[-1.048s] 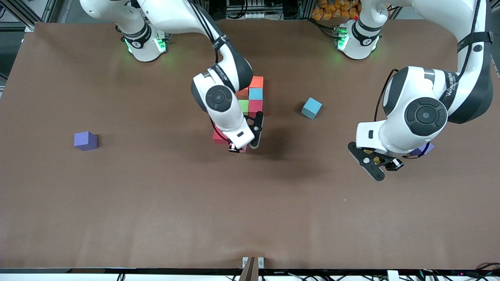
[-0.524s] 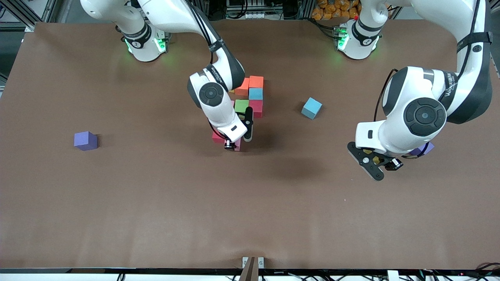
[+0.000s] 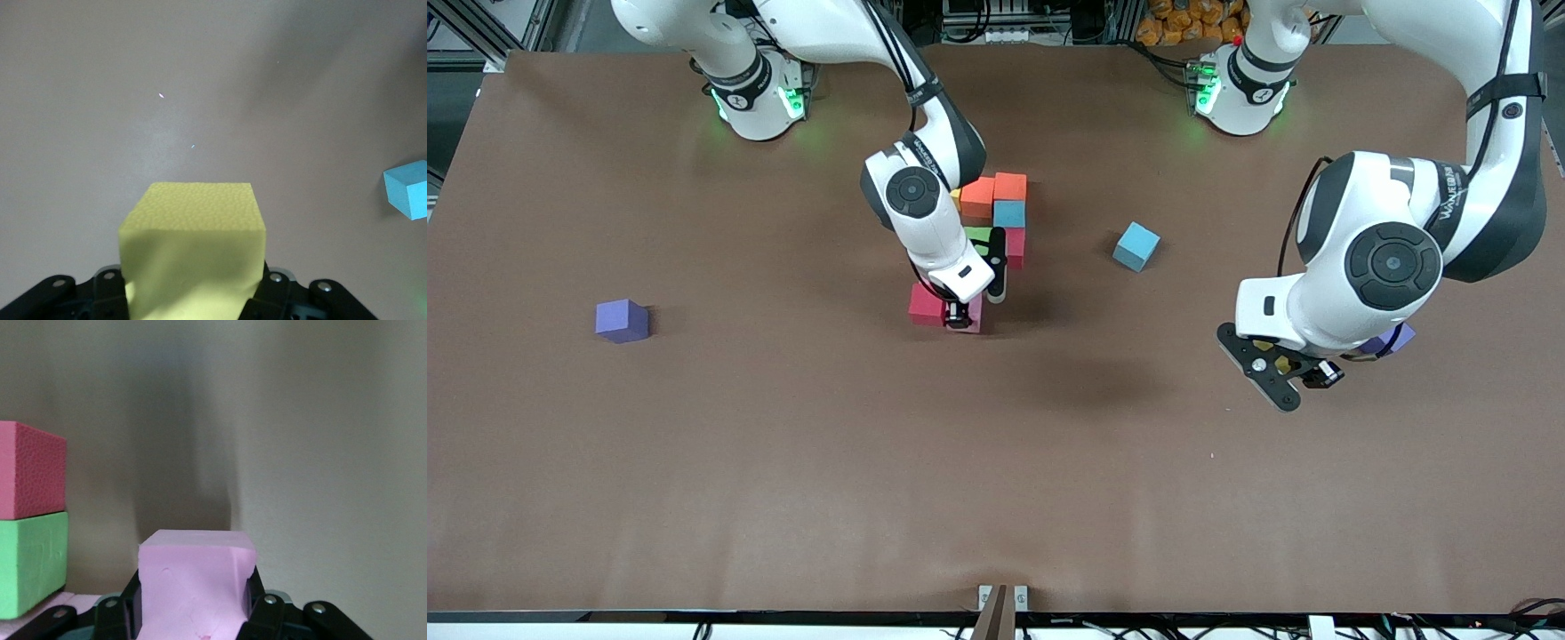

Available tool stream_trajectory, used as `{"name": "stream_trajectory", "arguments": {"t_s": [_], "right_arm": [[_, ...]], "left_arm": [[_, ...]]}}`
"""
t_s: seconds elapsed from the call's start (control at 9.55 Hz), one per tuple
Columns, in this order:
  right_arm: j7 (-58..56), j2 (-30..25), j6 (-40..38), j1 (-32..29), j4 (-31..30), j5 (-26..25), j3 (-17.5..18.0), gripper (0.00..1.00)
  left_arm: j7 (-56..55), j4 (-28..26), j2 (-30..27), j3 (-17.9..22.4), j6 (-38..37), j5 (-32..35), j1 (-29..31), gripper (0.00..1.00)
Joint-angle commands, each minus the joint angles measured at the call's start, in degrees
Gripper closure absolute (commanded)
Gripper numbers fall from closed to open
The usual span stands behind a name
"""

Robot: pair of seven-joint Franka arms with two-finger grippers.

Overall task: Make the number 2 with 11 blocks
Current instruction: 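Lower the light pink cube below the red cube with the right gripper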

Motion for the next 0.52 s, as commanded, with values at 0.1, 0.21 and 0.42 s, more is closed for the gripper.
{"name": "stream_trajectory", "arguments": {"t_s": [0.1,0.21,0.42], "right_arm": [[0.1,-2.1,2.9,1.3,-4.0,1.6,-0.2,0.95],[0.1,-2.0,4.4,1.3,-4.8,1.8,-0.1,0.95],[0.1,-2.0,5.0,1.4,-5.2,2.2,-0.1,0.95]], "left_arm": [[0.7,-0.7,-1.0,-0.1,-0.8,1.4,-0.2,1.00],[0.7,-0.7,-1.0,-0.1,-0.8,1.4,0.0,1.00],[0.7,-0.7,-0.9,-0.1,-0.8,1.4,0.0,1.00]]}}
